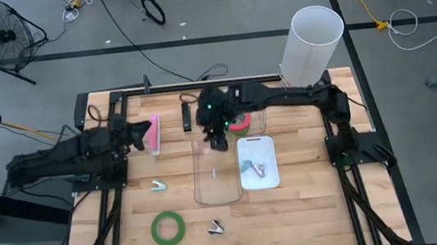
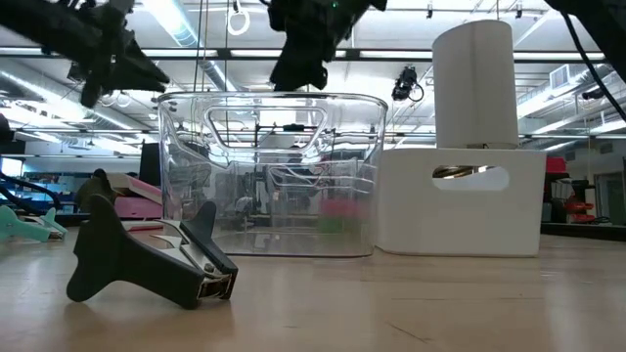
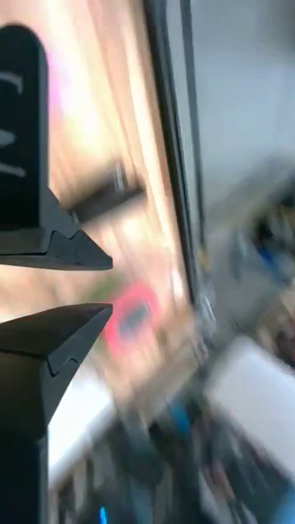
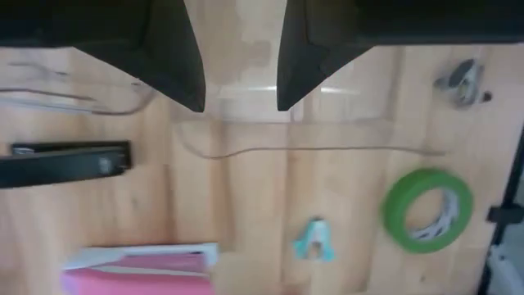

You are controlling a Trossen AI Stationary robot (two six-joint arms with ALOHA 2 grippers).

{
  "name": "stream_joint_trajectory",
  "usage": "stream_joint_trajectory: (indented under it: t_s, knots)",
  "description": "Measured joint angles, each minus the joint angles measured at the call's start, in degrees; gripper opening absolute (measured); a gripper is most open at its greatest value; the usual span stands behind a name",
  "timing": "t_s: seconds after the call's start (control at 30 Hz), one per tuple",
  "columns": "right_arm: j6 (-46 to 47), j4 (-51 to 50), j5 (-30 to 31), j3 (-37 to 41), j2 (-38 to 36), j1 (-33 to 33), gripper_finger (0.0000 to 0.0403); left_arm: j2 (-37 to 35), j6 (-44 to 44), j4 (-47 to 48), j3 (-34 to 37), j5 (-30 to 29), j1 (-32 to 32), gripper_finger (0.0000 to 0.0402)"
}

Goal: Pick and place Stapler, Stapler remover, tape
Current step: Put the pink stapler into the bottom transparent bin

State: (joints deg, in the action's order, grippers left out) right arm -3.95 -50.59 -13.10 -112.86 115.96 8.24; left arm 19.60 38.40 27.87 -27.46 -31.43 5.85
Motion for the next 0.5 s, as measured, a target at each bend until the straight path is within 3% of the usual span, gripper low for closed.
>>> stream_joint_trajectory:
  t_s: [0.1,0.17,0.33,0.5]
  knots:
    - [0.0,-0.7,0.2,0.0,0.0,-2.5,0.0151,7.7,1.2,15.2,-8.4,-1.9,3.4,0.0082]
    - [0.0,-1.4,0.2,0.0,0.0,-4.3,0.0151,12.5,1.4,20.0,-12.0,-0.6,5.4,0.0092]
    - [0.1,-2.3,0.1,0.0,0.0,-8.9,0.0151,22.6,-1.4,21.7,-15.3,5.6,9.2,0.0153]
    - [0.5,-3.0,0.2,0.0,0.0,-13.3,0.0151,30.6,0.9,22.8,-15.3,7.2,12.9,0.0231]
